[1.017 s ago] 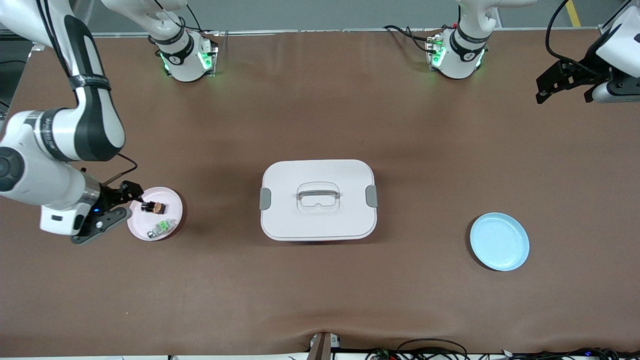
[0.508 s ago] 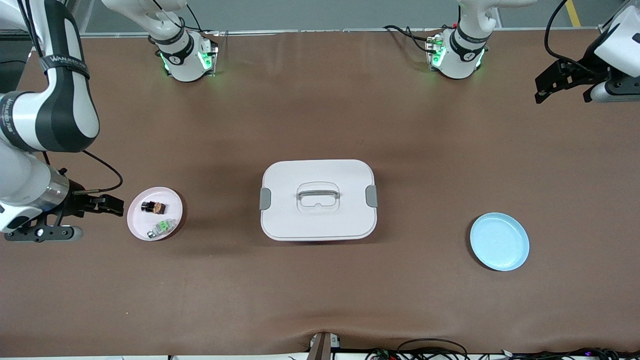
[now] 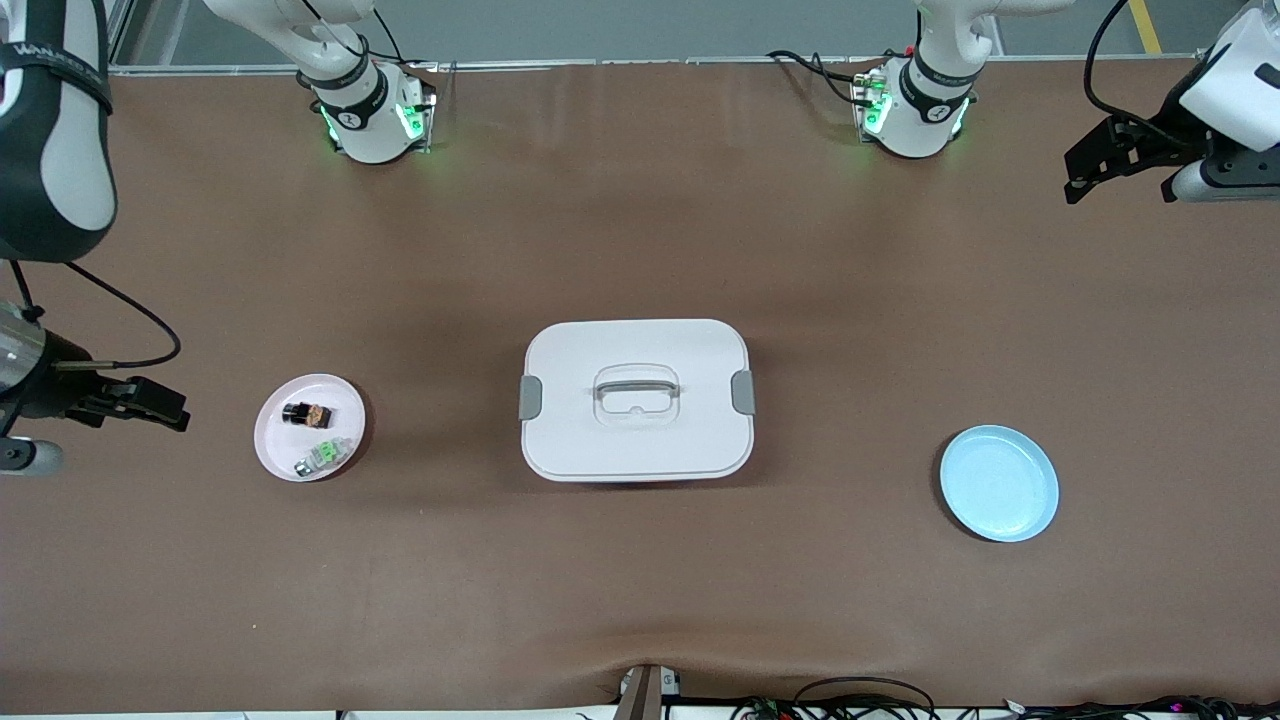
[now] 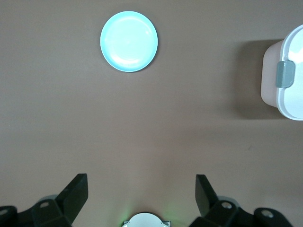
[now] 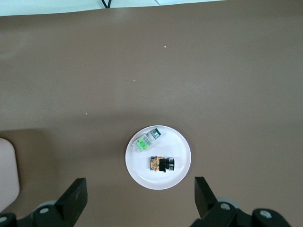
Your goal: Transfer orange switch to right arm and place
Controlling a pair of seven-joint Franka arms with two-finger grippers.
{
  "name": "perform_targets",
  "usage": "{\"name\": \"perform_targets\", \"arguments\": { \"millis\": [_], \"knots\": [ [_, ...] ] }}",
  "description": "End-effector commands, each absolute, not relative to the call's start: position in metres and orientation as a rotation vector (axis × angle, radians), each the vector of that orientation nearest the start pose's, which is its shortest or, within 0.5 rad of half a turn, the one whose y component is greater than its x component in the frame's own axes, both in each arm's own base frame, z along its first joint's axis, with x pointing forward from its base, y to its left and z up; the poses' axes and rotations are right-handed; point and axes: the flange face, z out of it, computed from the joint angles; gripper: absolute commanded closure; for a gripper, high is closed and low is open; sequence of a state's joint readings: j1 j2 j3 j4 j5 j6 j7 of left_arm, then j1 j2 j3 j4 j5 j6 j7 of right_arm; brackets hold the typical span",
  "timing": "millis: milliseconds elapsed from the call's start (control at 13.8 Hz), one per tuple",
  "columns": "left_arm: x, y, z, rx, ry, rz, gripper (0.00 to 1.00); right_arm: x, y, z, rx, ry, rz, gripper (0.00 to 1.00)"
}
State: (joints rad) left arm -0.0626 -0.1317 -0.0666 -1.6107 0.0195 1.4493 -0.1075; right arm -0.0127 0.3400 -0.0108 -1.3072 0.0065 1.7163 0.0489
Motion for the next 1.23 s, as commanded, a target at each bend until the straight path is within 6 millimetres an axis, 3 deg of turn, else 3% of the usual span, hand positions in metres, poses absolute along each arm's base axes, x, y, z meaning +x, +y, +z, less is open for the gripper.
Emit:
{"name": "perform_targets", "arguments": {
  "millis": [0,145,290,581,653,1162],
  "knots": [
    [0.489,-0.068,0.671,-3.120,0.045,0.043,0.00,0.649,-0.018,0.583,-3.110,0.151,-0.019,0.00],
    [0.490,-0.069,0.670,-3.122,0.048,0.048,0.00,0.640,-0.014,0.588,-3.116,0.128,0.070,0.00],
    [0.492,-0.069,0.670,-3.120,0.057,0.045,0.00,0.630,-0.016,0.614,-3.105,0.130,0.008,0.00],
    [0.498,-0.067,0.675,-3.122,0.067,0.026,0.00,0.610,-0.018,0.618,-3.114,0.195,0.180,0.00],
    [0.500,-0.067,0.673,-3.121,0.062,0.031,0.00,0.608,-0.027,0.618,-3.100,0.209,0.192,0.00],
    [0.497,-0.069,0.676,-3.123,0.069,0.022,0.00,0.601,-0.024,0.629,-3.097,0.213,0.166,0.00]
  ]
}}
